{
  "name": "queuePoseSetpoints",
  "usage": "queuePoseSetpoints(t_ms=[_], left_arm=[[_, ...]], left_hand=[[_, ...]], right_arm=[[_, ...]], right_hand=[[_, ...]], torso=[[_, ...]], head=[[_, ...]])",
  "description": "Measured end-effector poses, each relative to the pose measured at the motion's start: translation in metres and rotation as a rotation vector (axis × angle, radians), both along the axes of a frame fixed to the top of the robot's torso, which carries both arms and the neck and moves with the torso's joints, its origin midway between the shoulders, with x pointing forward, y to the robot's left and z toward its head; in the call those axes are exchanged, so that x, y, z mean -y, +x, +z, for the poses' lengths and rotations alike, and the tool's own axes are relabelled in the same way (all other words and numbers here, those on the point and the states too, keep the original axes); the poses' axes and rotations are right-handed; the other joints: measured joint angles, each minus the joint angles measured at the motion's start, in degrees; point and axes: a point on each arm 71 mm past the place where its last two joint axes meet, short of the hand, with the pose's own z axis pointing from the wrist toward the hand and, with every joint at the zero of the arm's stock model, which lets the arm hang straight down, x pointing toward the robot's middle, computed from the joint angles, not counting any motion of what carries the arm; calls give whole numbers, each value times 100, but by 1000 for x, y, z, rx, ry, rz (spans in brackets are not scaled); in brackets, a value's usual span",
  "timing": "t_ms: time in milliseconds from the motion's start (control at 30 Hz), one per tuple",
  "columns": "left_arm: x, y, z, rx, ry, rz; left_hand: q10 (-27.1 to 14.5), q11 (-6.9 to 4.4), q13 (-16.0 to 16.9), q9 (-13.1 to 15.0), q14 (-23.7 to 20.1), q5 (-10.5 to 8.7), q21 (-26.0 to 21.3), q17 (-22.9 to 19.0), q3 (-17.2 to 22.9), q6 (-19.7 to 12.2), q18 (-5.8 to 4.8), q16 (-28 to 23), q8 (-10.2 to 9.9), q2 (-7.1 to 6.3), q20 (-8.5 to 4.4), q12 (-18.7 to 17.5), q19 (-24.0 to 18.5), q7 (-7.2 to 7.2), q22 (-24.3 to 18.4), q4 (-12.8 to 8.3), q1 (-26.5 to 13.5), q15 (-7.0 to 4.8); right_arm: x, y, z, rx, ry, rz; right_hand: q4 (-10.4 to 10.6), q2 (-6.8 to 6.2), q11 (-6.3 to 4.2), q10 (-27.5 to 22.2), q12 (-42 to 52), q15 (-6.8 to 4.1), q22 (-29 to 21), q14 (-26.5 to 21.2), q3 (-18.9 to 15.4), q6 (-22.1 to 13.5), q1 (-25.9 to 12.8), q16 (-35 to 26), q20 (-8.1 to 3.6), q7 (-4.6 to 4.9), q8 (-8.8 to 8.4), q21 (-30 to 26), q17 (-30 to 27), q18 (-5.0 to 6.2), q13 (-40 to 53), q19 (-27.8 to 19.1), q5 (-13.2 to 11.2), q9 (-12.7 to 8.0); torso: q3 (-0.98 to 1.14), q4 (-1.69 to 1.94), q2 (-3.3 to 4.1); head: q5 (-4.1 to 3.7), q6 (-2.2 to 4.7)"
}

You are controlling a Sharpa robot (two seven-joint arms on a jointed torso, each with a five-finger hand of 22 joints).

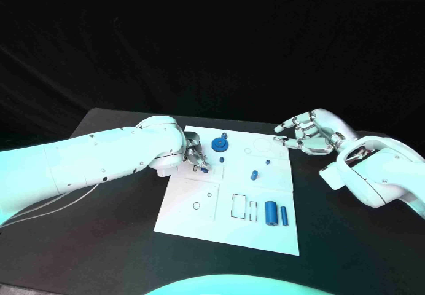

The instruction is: Assemble the parts on the task board

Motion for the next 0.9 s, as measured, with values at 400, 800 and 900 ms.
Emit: queuePoseSetpoints(t_ms=[400, 800, 900], left_arm=[[1, 0, 0, -1, 5, -3], [1, 3, -2, -2, 8, 1], [1, 4, -2, -4, 10, 3]], left_hand=[[1, -2, 14, 44, 20, 0, 0, -1, -143, 93, 1, 0, 47, 15, -22, 27, -22, -93, -1, 81, -118, -20], [1, -2, 14, 64, 20, 0, 0, -2, -189, 113, 1, 0, 48, 14, -21, 27, -22, -112, -1, 95, -164, -20], [0, -1, 14, 62, 20, 0, 0, -2, -189, 113, 1, 0, 48, 14, -21, 27, -22, -112, -1, 95, -164, -20]], right_arm=[[0, 0, 0, 0, 0, 1], [0, 0, 0, 0, 0, 1], [0, 0, 0, 0, 0, 1]], right_hand=[[0, 0, 0, 0, 0, 0, -1, 0, 0, 0, 0, 0, 0, 0, 0, 0, 0, 0, 0, 0, 0, -1], [0, 0, 0, 0, 0, 0, -2, 0, 0, 0, 0, -22, 0, 0, 0, -21, 4, 0, -10, 0, 0, 3], [0, 0, 0, 0, 0, 0, 1, 0, 0, 0, 0, -22, 0, 0, 0, -21, 4, 0, -10, 0, 0, 3]], torso=[[0, 1, 0], [1, 1, 2], [1, 1, 2]], head=[[-14, -9], [-24, -10], [-24, -16]])
